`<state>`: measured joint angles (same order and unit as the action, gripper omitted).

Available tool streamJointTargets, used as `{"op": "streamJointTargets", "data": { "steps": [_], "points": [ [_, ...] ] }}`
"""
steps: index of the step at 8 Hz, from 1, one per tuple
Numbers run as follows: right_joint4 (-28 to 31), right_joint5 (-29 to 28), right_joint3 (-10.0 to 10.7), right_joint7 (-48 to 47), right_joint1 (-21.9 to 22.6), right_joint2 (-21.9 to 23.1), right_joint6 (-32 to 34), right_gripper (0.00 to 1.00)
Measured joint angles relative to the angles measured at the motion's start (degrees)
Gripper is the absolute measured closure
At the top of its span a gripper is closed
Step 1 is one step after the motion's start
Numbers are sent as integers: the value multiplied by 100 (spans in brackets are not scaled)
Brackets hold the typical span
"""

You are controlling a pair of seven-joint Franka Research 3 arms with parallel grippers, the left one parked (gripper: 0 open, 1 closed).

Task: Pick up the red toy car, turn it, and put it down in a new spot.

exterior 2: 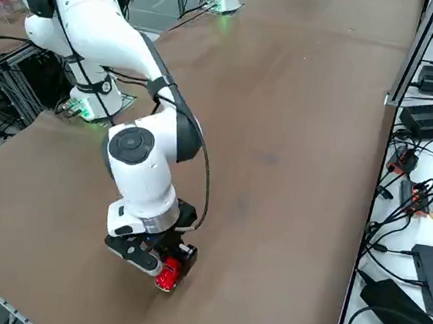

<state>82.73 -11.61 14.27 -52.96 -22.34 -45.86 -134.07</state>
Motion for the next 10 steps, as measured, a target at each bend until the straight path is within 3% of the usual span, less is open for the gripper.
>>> {"op": "streamJointTargets", "data": {
  "steps": [10],
  "points": [
    [-25,-25,-17,53,-44,-257,-514,49]
  ]
}}
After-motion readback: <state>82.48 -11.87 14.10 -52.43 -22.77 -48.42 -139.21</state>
